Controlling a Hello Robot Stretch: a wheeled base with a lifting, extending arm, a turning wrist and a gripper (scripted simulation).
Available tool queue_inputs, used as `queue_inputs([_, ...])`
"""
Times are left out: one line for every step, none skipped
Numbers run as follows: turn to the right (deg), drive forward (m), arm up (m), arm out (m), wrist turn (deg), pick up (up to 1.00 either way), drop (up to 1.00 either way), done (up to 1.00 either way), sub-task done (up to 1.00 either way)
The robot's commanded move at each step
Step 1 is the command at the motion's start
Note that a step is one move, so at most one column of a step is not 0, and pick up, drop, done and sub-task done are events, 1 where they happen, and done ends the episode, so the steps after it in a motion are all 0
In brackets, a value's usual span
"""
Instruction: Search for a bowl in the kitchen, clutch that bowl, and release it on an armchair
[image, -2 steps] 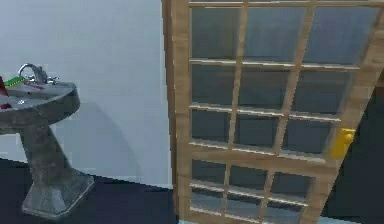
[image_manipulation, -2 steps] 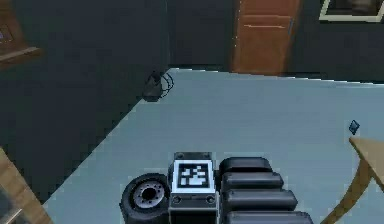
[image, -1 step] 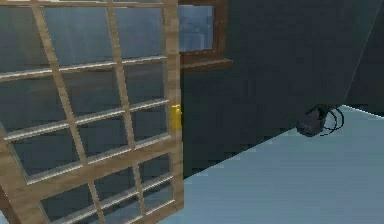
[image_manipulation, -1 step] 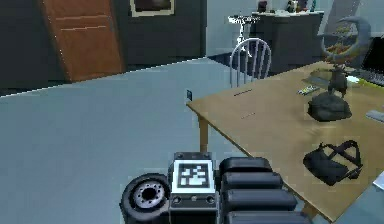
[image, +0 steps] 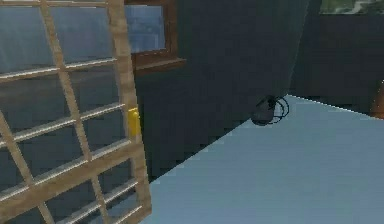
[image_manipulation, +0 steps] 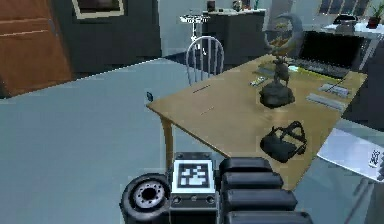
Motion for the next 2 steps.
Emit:
queue_inputs([0.0,0.25,0.00,0.00,0.0,0.00,0.00,0.00,0.00])
queue_inputs([-45.0,0.00,0.00,0.00,0.0,0.00,0.00,0.00,0.00])
